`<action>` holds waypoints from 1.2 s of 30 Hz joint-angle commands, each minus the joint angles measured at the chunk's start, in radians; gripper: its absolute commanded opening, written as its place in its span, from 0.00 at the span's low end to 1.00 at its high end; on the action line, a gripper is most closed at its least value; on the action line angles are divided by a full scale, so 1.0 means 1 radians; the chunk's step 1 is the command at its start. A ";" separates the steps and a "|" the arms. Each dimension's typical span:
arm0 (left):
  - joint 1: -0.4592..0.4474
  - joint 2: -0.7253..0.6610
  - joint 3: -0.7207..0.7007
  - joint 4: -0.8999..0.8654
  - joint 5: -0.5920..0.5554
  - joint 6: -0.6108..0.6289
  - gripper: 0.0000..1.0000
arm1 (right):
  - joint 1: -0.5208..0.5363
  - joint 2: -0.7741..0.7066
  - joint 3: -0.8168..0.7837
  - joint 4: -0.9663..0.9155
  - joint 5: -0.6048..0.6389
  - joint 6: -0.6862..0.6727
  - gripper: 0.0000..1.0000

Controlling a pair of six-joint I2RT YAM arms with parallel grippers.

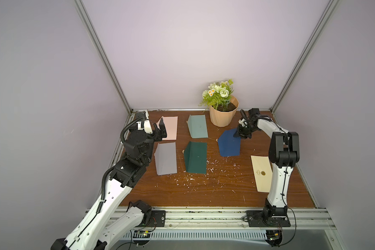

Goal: Open the envelope
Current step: Place the envelope at the center of the board.

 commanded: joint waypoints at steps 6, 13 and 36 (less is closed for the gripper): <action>0.008 0.011 -0.019 0.025 -0.006 -0.007 0.97 | 0.003 -0.029 0.069 -0.083 0.224 0.012 0.46; 0.008 0.043 -0.022 0.051 0.012 0.002 0.97 | 0.007 -0.105 0.099 -0.080 0.302 0.045 0.66; 0.009 0.477 0.135 0.103 0.718 -0.115 0.91 | 0.117 -0.543 -0.307 -0.081 0.513 0.294 0.59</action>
